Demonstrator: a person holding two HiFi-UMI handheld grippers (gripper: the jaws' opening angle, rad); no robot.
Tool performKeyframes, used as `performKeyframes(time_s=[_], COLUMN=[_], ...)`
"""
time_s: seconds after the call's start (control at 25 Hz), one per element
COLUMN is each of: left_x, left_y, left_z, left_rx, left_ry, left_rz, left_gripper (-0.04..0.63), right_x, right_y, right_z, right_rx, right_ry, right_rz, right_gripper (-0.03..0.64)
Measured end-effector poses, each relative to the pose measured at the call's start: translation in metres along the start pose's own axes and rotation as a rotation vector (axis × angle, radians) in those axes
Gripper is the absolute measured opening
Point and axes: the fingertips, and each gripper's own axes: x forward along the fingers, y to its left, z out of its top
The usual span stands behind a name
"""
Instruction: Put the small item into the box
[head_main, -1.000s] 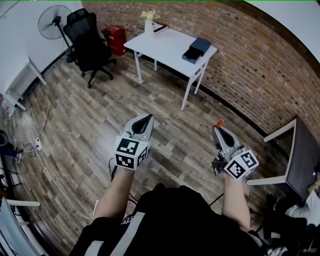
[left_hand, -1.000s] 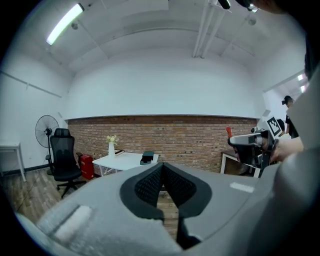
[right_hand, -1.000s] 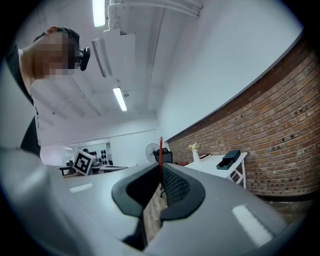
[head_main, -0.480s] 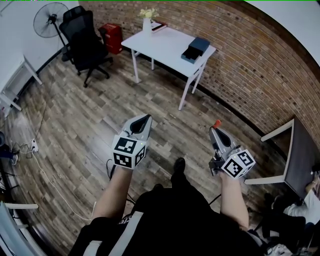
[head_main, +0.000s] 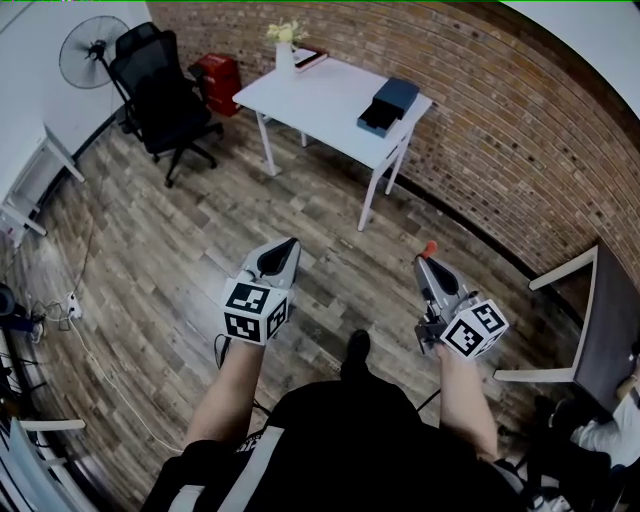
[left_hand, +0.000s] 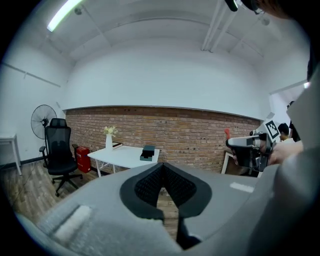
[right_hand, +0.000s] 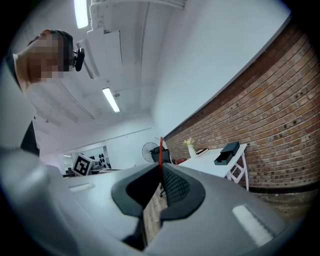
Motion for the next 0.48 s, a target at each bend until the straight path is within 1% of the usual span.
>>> performKeyframes(time_s=[0.28,0.48], left_x=[0.09,0.157], left_y=[0.001,-0.012], left_z=[0.018,0.041], left_rx=[0.006,0.033], left_ry=[0.049,0.07], left_rz=[-0.009,-0.021], left_gripper=[0.006,0.006], right_x=[0.038,0.054], right_y=[-0.079,-0.143], right_z=[0.013,0.033], right_rx=[0.05,0.079], right_ry=[0.009,0.002], right_rz=[0.013,0.019], right_gripper=[0.012,0.012])
